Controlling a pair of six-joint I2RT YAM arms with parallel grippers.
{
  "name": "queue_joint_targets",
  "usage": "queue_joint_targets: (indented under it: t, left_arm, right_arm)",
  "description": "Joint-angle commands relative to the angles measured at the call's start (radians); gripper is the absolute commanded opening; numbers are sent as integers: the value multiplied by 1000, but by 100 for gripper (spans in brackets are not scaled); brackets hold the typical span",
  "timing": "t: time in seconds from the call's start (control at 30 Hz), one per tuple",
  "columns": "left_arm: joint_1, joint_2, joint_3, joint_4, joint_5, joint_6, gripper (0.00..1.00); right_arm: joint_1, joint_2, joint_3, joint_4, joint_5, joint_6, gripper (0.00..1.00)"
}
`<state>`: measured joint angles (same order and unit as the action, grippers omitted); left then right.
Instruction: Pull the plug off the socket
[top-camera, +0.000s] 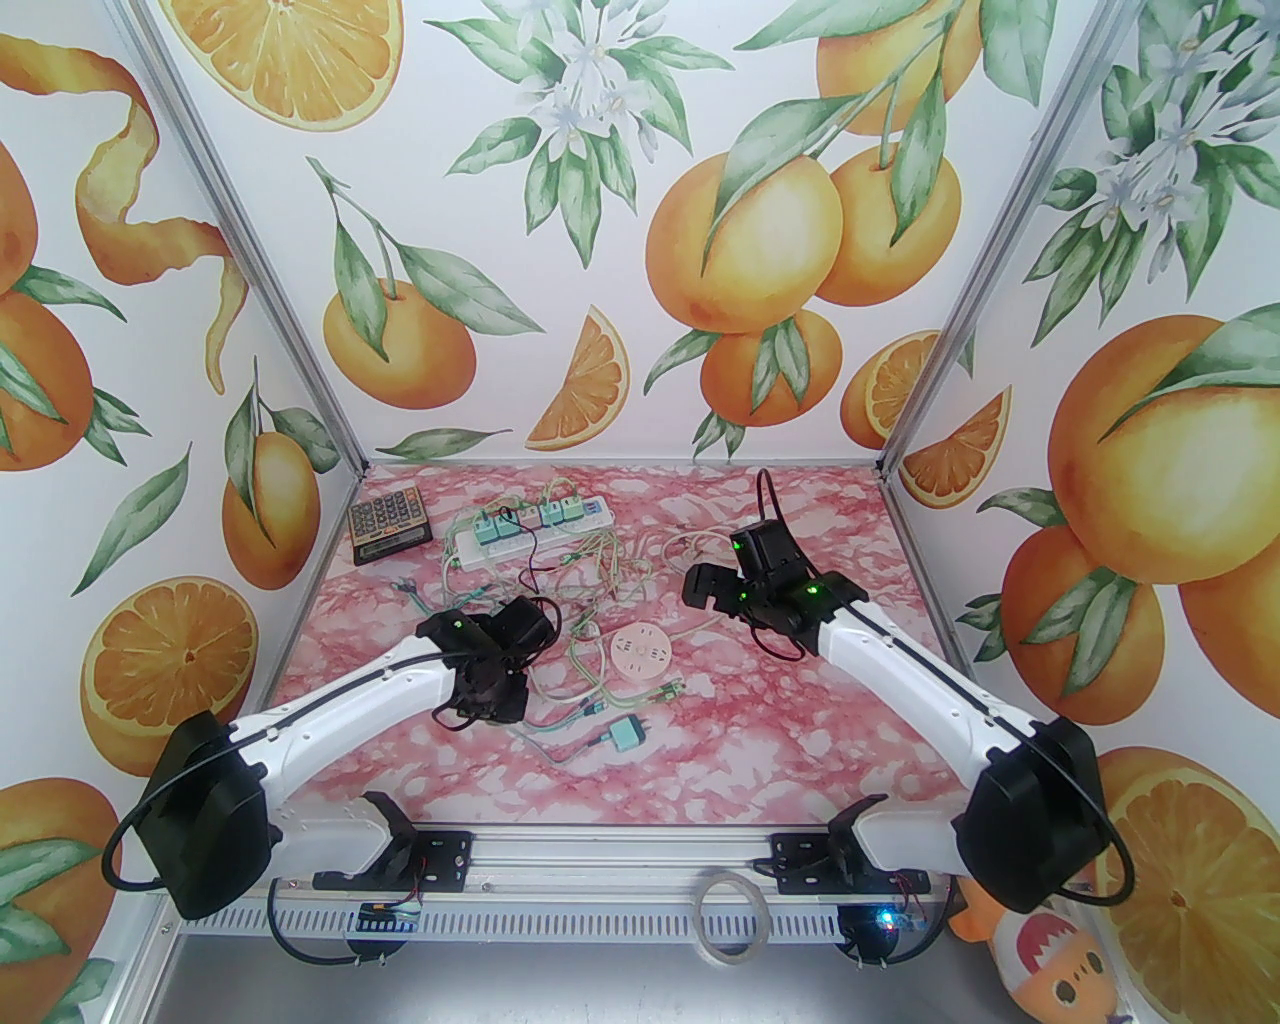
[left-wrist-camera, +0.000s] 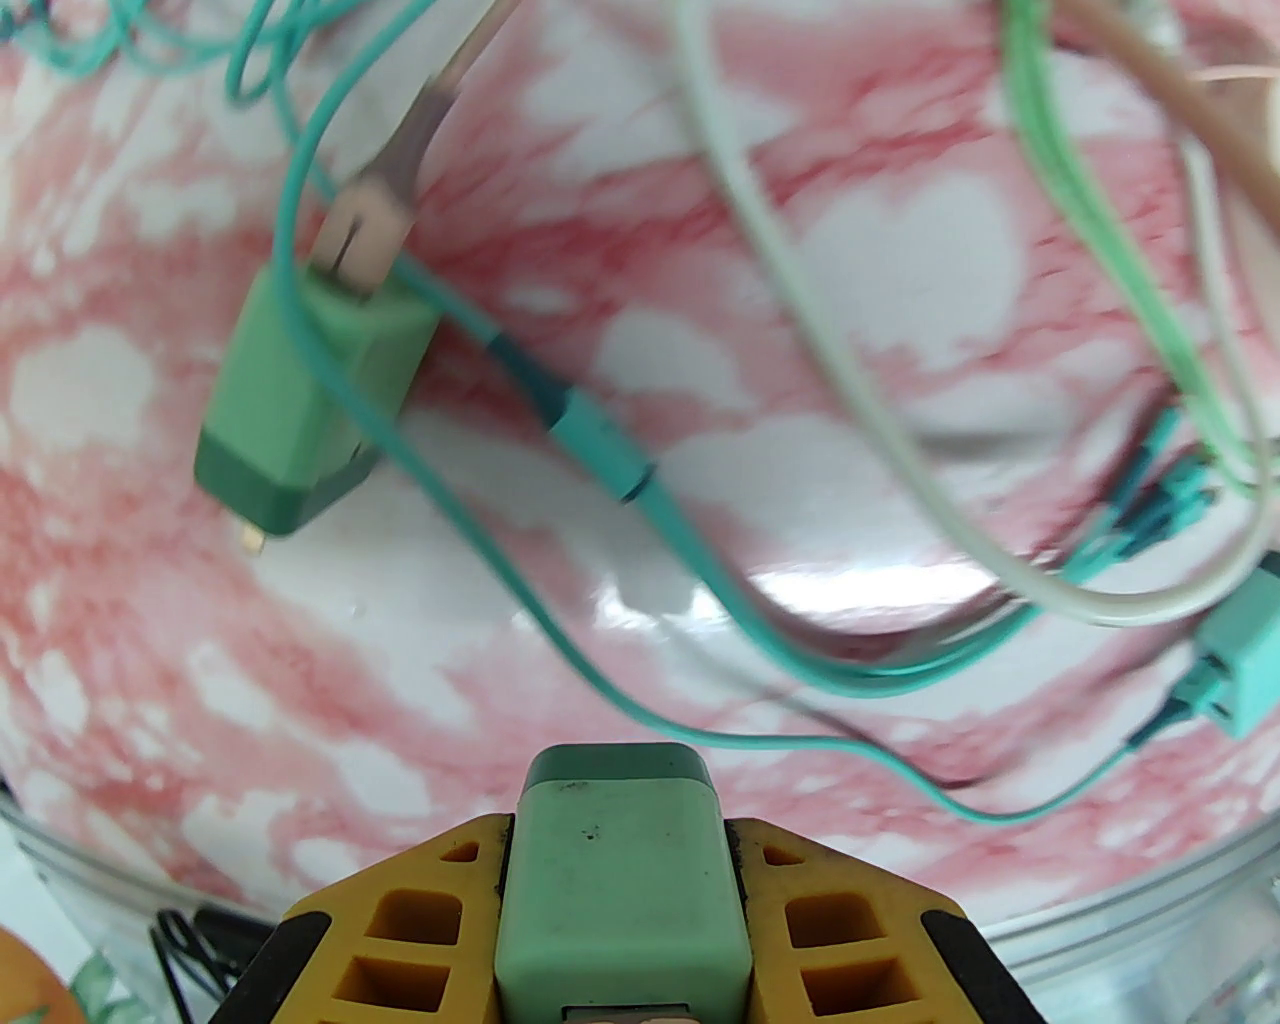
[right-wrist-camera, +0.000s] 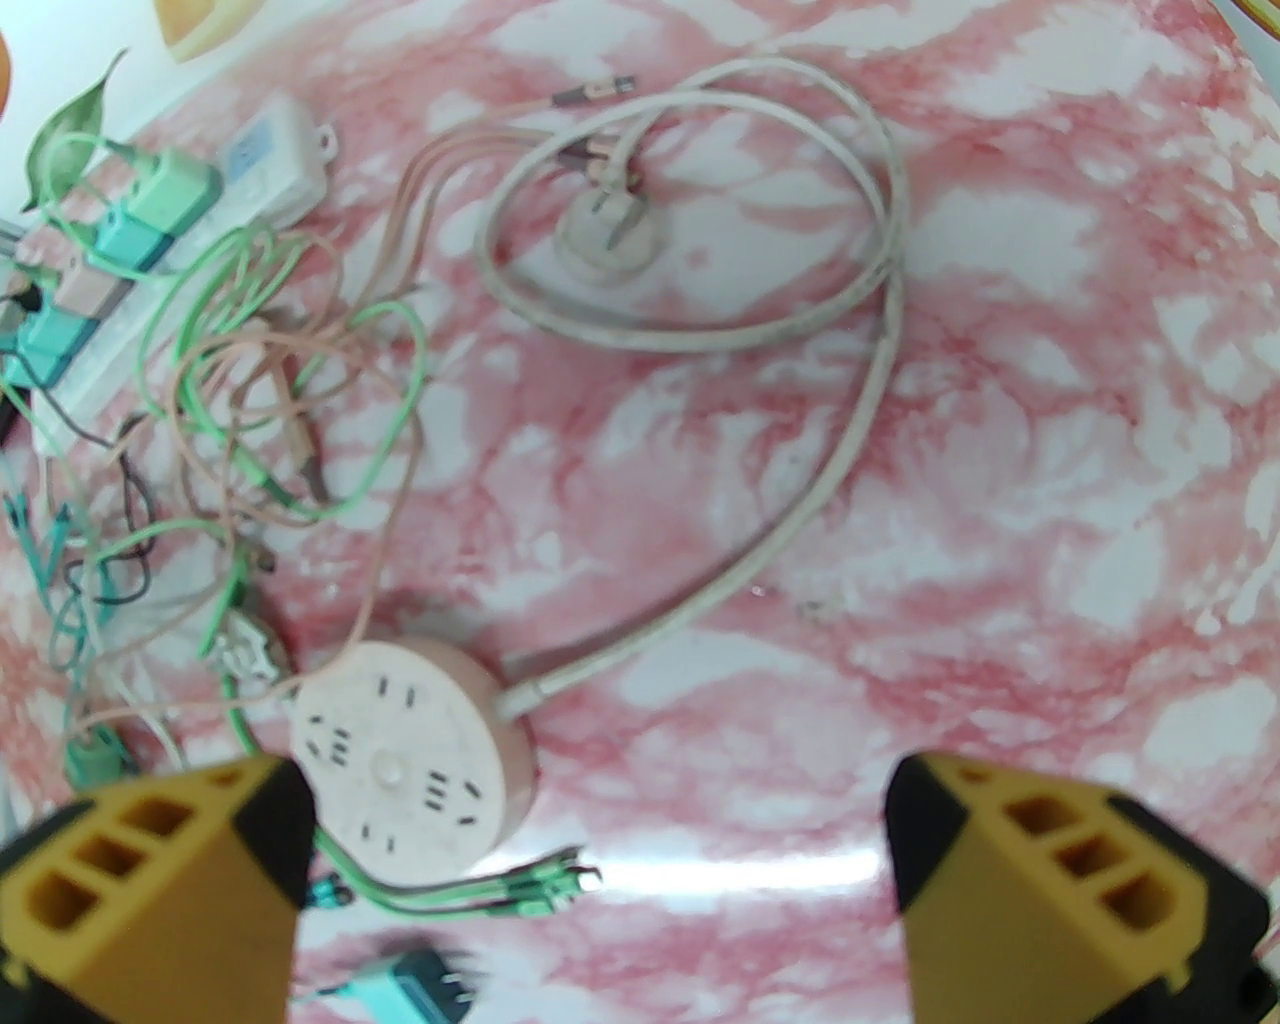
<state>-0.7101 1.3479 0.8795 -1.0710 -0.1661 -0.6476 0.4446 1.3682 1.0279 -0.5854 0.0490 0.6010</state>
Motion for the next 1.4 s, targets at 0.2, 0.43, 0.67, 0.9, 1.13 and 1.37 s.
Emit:
queue_joint_targets:
  t: [0.2,0.43,0.67,0.9,1.13,1.37]
  left_arm:
    - [-14,98,29,62,15,-33,48]
    - [-12,96,92,69,45,-37,78]
    - [62,29,221,50,75,16,100]
    - [264,-13,318,100,40,150,100]
    - [513,35,336,336,139,258,99]
    - [683,232,400,519,273,276,75]
  right_arm:
    - [-3,34,-20,28,-50,-2,100]
    - [2,38,-42,34,-84,0,100]
    - [49,52,-48,47,-112,2,100]
    - [126,85,-40,67,-108,39,100]
    - [177,100,0,41,-91,55,100]
    - [192,84,38,-1,-71,64,100]
